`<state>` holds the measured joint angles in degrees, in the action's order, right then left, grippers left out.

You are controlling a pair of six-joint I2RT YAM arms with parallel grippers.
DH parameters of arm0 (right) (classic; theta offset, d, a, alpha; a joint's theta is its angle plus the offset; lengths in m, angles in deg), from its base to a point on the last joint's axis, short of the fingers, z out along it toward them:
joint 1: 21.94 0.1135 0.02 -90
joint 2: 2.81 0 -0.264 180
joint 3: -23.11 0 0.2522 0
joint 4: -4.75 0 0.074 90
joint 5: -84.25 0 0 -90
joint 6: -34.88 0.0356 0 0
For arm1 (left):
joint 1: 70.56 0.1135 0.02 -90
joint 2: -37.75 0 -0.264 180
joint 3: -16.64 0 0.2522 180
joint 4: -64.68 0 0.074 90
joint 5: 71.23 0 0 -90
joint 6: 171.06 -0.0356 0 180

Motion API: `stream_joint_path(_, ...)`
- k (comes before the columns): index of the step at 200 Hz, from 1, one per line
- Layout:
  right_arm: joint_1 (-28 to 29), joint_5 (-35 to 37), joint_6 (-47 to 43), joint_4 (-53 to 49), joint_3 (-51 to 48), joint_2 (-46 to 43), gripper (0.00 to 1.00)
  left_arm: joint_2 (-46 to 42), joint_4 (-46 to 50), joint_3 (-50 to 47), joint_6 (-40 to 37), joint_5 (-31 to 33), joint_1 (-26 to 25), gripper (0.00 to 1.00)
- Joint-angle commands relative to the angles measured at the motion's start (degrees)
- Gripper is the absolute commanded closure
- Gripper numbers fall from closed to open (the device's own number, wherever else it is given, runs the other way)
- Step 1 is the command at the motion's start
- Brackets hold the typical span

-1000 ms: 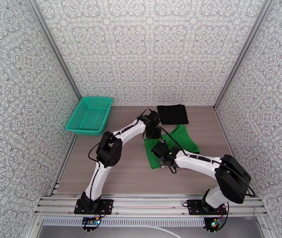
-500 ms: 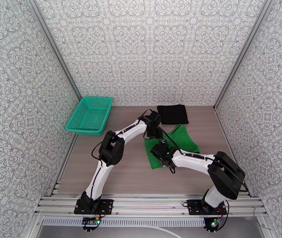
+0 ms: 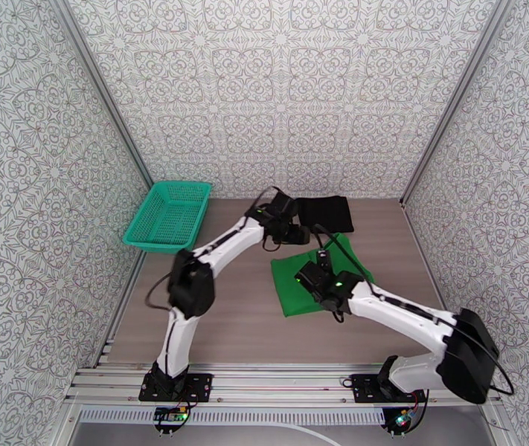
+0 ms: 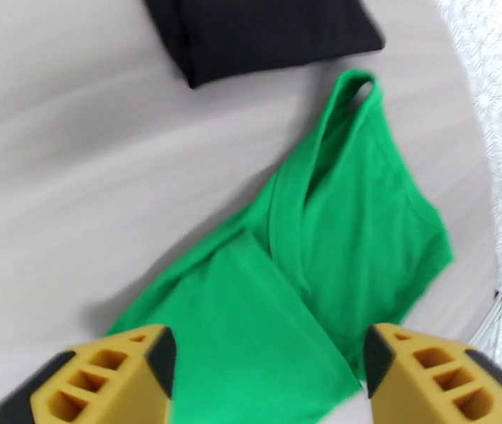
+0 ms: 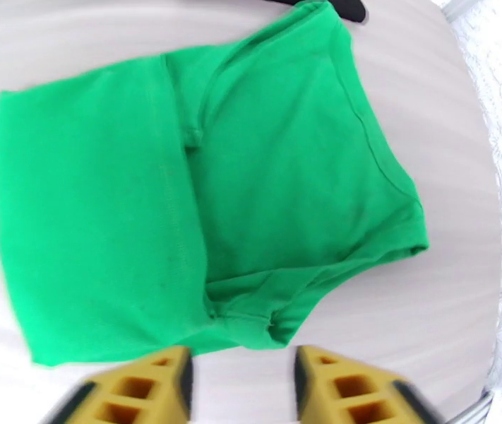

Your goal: Fold and stack the mixed laundry pile

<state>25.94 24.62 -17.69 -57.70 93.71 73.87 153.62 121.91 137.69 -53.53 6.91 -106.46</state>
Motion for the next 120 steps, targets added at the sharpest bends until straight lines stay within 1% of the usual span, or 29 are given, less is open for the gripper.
stream_joint_path(1,-1.86,-13.31,-5.78,1.67,0.11,-1.52,0.80,-4.30,-0.29,-10.00,1.19,1.72,0.60,0.79)
stream_joint_path(13,-2.34,-18.63,-7.04,5.18,-0.98,-1.07,0.93,-4.89,-4.52,-15.89,2.72,0.07,0.27,0.87)
stream_joint_path(25,-2.87,-22.07,-7.44,8.35,-2.01,0.57,1.00,-3.78,-7.80,-19.45,4.32,-1.40,0.06,0.91)
stream_joint_path(42,-3.27,-22.39,-7.22,10.64,-1.99,4.80,1.00,-1.00,-11.13,-21.61,5.87,-2.02,-0.13,0.94)
stream_joint_path(58,-3.60,-21.87,-6.81,12.81,-1.79,8.80,1.00,1.66,-12.08,-22.08,6.93,-1.89,-0.15,0.95)
stream_joint_path(90,-4.17,-19.39,-5.05,14.94,-1.76,16.37,1.00,4.08,-13.53,-23.82,7.65,0.25,0.26,0.95)
stream_joint_path(120,-4.11,-21.76,-4.08,16.69,-2.69,22.12,1.00,6.24,-14.41,-24.12,6.56,0.17,1.71,0.95)
